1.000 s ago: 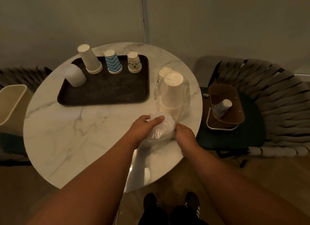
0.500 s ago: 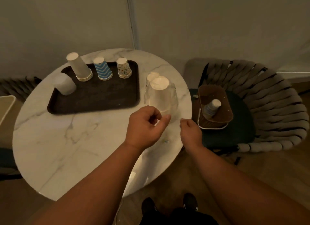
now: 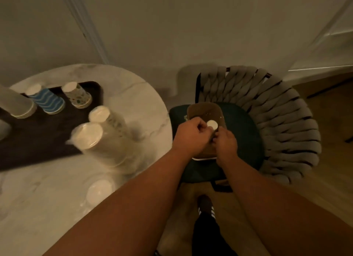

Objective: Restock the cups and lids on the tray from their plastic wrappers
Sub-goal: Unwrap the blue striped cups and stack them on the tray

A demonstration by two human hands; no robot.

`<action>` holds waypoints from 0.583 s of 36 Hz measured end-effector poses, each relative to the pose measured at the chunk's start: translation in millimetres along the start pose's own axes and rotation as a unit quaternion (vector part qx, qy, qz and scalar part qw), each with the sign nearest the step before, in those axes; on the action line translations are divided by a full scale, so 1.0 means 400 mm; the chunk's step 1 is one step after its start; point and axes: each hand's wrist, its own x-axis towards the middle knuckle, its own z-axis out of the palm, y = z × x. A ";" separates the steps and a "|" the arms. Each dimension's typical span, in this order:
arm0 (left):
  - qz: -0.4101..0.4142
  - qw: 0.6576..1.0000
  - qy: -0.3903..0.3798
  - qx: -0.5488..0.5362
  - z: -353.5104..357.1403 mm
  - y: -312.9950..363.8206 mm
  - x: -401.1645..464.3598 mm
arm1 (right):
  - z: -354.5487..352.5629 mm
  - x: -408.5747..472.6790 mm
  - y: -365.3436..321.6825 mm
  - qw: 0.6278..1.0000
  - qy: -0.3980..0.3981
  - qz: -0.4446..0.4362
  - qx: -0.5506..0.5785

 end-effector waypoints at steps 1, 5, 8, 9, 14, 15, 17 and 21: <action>-0.022 1.000 -0.003 -0.003 0.023 -0.005 0.038 | 0.001 0.066 0.013 0.999 -0.009 0.031 0.024; -0.094 0.995 -0.030 -0.011 0.114 -0.046 0.173 | 0.009 0.169 -0.013 0.979 -0.053 0.166 0.106; -0.161 0.985 -0.031 -0.052 0.169 -0.088 0.267 | 0.037 0.246 -0.007 0.964 -0.090 0.211 0.131; -0.188 0.979 -0.027 -0.073 0.188 -0.101 0.300 | 0.045 0.268 -0.005 0.960 -0.094 0.230 0.130; -0.276 0.954 -0.045 -0.109 0.286 -0.186 0.427 | 0.076 0.369 0.042 0.936 -0.107 0.279 0.186; -0.285 0.951 -0.053 -0.107 0.306 -0.205 0.444 | 0.082 0.387 0.058 0.933 -0.106 0.277 0.204; -0.299 0.946 -0.070 -0.108 0.341 -0.240 0.478 | 0.093 0.420 0.092 0.931 -0.097 0.266 0.230; -0.322 0.935 -0.092 -0.120 0.399 -0.292 0.533 | 0.117 0.479 0.142 0.923 -0.070 0.275 0.261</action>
